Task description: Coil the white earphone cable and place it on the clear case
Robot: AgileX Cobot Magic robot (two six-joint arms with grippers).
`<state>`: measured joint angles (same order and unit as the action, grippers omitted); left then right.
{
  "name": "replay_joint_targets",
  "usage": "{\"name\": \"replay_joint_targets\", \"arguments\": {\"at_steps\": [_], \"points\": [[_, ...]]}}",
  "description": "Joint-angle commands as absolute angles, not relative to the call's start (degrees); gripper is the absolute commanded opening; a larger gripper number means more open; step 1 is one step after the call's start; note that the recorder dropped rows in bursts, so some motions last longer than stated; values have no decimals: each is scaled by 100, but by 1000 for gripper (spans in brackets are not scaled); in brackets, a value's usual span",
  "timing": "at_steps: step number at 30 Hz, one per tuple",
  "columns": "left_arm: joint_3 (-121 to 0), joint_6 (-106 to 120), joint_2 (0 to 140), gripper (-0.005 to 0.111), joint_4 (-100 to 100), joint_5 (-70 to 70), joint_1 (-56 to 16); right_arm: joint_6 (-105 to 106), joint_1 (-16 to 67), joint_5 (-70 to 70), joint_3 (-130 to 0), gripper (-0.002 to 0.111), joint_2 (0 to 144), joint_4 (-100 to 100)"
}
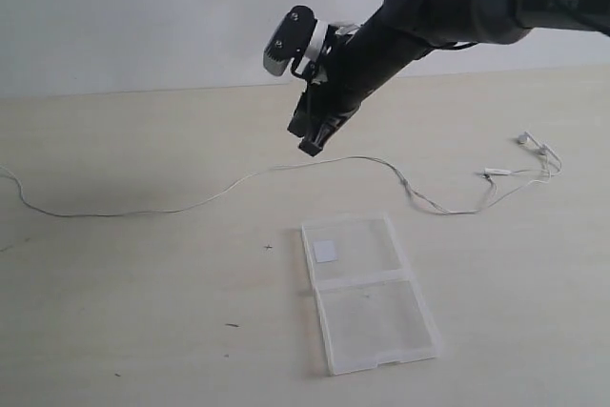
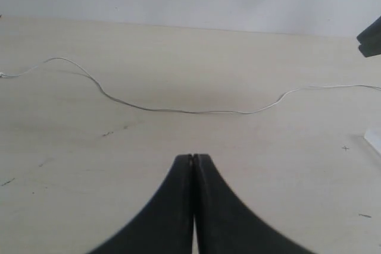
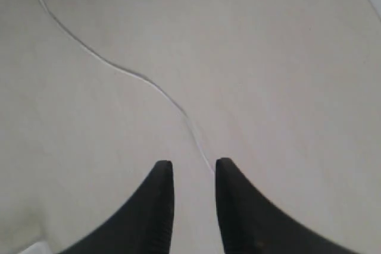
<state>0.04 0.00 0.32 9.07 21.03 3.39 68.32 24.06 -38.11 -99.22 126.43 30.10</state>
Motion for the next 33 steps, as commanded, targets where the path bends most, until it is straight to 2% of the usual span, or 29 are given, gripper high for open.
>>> {"name": "replay_joint_targets", "arguments": {"at_steps": [1, 21, 28, 33], "points": [[0, -63, 0, 0, 892, 2076, 354, 6878, 2505, -3370, -10136, 35, 12899, 2973], [0, -63, 0, 0, 892, 2076, 354, 5880, 2528, -2685, -10215, 36, 13283, 3031], [0, -63, 0, 0, 892, 2076, 354, 5867, 2528, -2766, -10215, 52, 13283, 1764], [0, -63, 0, 0, 892, 2076, 354, 5894, 2528, -2766, -10215, 53, 13283, 1597]]}}
